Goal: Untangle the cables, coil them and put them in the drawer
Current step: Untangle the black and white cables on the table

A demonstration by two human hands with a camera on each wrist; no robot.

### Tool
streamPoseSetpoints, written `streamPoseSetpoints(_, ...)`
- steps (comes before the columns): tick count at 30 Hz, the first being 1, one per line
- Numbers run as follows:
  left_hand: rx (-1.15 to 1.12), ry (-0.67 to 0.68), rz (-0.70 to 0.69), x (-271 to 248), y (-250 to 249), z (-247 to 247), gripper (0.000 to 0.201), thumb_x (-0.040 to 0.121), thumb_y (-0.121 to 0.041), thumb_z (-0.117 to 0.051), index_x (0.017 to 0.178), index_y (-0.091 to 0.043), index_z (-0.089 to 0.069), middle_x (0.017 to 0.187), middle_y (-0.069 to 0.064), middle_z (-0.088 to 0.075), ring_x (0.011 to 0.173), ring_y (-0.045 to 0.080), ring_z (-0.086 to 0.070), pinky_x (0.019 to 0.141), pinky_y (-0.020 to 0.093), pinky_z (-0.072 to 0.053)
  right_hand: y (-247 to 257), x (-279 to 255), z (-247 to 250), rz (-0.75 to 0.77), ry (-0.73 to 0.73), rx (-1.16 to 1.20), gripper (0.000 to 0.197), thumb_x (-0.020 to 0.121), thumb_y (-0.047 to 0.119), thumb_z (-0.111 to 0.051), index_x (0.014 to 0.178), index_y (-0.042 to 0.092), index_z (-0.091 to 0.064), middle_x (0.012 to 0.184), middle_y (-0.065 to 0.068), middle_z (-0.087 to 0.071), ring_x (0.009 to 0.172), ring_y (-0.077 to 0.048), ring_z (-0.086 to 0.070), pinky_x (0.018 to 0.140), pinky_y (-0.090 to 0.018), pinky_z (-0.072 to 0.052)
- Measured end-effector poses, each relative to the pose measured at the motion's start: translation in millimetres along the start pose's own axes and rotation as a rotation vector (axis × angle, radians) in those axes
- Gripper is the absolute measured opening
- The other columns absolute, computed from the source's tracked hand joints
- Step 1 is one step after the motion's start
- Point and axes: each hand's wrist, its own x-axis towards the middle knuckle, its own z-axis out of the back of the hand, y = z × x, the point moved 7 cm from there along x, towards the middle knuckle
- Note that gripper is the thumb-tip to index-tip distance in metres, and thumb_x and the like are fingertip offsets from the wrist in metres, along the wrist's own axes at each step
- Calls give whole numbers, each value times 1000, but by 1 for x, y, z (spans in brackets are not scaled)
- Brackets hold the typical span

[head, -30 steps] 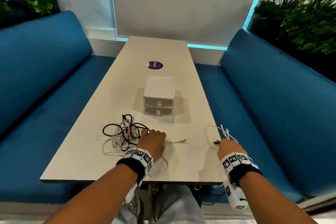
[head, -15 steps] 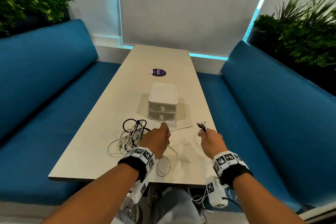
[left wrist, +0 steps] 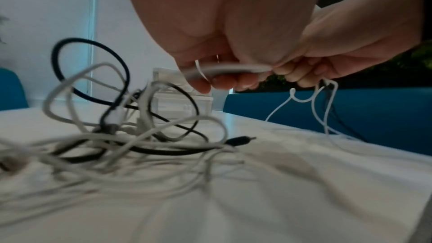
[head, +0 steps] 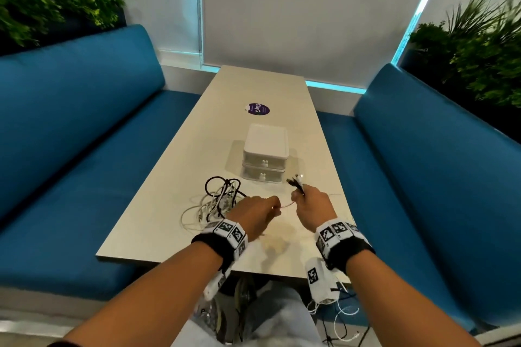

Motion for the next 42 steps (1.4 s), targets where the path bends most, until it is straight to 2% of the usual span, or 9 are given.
streamPoseSetpoints(6, 97, 181, 41, -8, 16, -12, 25, 104, -30, -40, 113, -17, -59, 108, 8, -67, 98, 29, -60, 78, 35, -47, -37, 3, -1, -125, -20, -128, 26, 102, 20, -36, 114, 10, -57, 102, -19, -65, 87, -36, -58, 67, -33, -39)
streamPoseSetpoints(11, 135, 206, 52, -24, 34, -17, 21, 104, -23, -38, 106, -19, -58, 94, 9, -63, 79, 28, -54, 65, 30, -35, -59, -6, 16, -222, -59, -38, 24, 103, 21, -35, 110, 7, -53, 97, -18, -58, 80, -33, -52, 69, -34, -41)
streamPoseSetpoints(18, 273, 184, 9, -17, 13, -27, 23, 99, -25, -43, 106, -26, -65, 99, 10, -64, 96, 34, -57, 76, 36, -43, -11, -9, -18, -23, 120, 405, 24, 102, 26, -32, 87, 19, -50, 88, -9, -69, 86, -30, -68, 87, -50, -54)
streamPoseSetpoints(21, 389, 149, -50, -11, 5, -31, 27, 101, -30, -40, 107, -24, -66, 98, 9, -64, 105, 31, -51, 88, 41, -36, 19, -21, -28, 47, 271, 508, 25, 103, 25, -34, 86, 14, -49, 72, -7, -62, 63, -27, -65, 66, -42, -53)
streamPoseSetpoints(23, 418, 122, -94, -8, -2, -30, 28, 101, -30, -40, 107, -21, -66, 101, 6, -66, 107, 29, -49, 92, 43, -33, 31, -22, -33, 125, 308, 372, 24, 101, 29, -38, 84, 18, -52, 68, -2, -59, 58, -21, -57, 61, -36, -46)
streamPoseSetpoints(28, 247, 167, -28, -7, 14, -23, 22, 102, -28, -44, 99, -21, -65, 96, 8, -66, 98, 30, -57, 80, 36, -34, 20, -23, -40, 206, 331, -103, 24, 99, 27, -41, 102, 11, -59, 103, -15, -65, 95, -33, -58, 78, -37, -45)
streamPoseSetpoints(30, 189, 153, 6, -10, 26, -16, 30, 102, -35, -44, 95, -17, -66, 91, 10, -67, 91, 31, -59, 74, 34, -33, 4, -23, -38, 196, 327, -250, 27, 101, 28, -40, 108, 9, -57, 103, -17, -64, 93, -35, -59, 73, -36, -43)
streamPoseSetpoints(35, 120, 115, -12, -12, 31, -16, 29, 101, -39, -48, 89, -24, -69, 86, 1, -68, 94, 24, -56, 83, 36, -29, -22, -20, -23, 147, 187, -473, 27, 103, 28, -34, 115, 9, -50, 96, -14, -59, 75, -29, -51, 65, -35, -43)
streamPoseSetpoints(42, 84, 106, -15, -3, 26, -8, 30, 103, -38, -45, 103, -20, -69, 96, 1, -69, 100, 23, -52, 89, 37, -35, -48, -16, 2, 28, 66, -612, 20, 99, 17, -37, 114, 11, -47, 81, -5, -48, 71, -26, -49, 62, -34, -40)
